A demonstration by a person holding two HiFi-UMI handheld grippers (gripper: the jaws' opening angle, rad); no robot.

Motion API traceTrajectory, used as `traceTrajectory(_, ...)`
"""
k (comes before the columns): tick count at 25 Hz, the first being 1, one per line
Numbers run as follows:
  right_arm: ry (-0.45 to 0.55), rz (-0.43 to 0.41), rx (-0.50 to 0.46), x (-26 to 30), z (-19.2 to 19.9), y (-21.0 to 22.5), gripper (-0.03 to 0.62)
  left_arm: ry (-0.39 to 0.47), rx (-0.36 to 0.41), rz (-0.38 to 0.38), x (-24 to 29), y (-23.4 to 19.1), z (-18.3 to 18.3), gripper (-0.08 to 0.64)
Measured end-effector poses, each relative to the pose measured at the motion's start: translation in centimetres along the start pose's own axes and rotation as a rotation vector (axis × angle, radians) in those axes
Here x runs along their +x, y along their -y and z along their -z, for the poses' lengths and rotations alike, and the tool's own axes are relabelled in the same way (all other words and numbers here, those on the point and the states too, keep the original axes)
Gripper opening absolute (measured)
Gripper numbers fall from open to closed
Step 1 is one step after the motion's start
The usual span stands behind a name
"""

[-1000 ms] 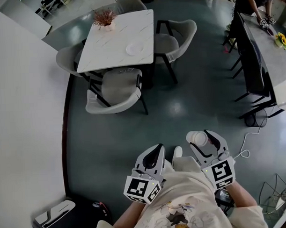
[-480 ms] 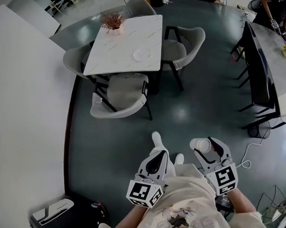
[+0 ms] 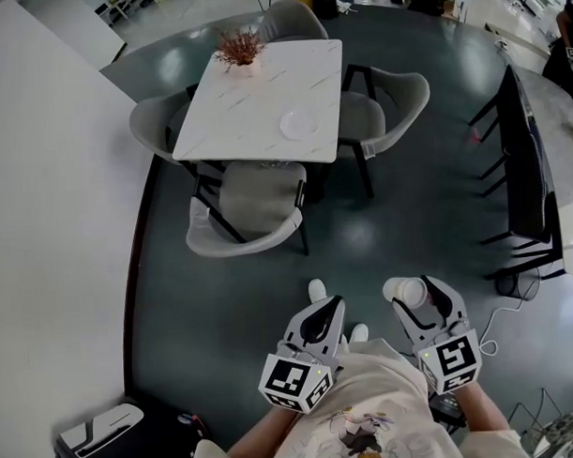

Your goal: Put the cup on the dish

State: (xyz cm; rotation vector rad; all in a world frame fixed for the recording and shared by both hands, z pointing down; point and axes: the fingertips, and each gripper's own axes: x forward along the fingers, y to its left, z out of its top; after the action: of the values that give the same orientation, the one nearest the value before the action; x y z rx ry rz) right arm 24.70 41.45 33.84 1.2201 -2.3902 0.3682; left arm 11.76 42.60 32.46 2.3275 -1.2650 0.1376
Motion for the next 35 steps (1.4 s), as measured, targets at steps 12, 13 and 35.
traceTrajectory(12, 0.019, 0.026, -0.02, 8.3, -7.1, -0.6, 0.258, 0.047, -0.01, -0.009, 1.2, -10.2, -5.8, 0.005)
traceTrajectory(13, 0.02, 0.034, -0.017, 9.0, -7.5, -0.6, 0.258, 0.051, -0.011, -0.012, 1.2, -11.0, -6.2, 0.005)
traceTrajectory(35, 0.0, 0.139, 0.027, 16.4, -11.1, -2.7, 0.258, 0.041, -0.033, 0.032, 1.5, -21.4, -8.7, 0.005)
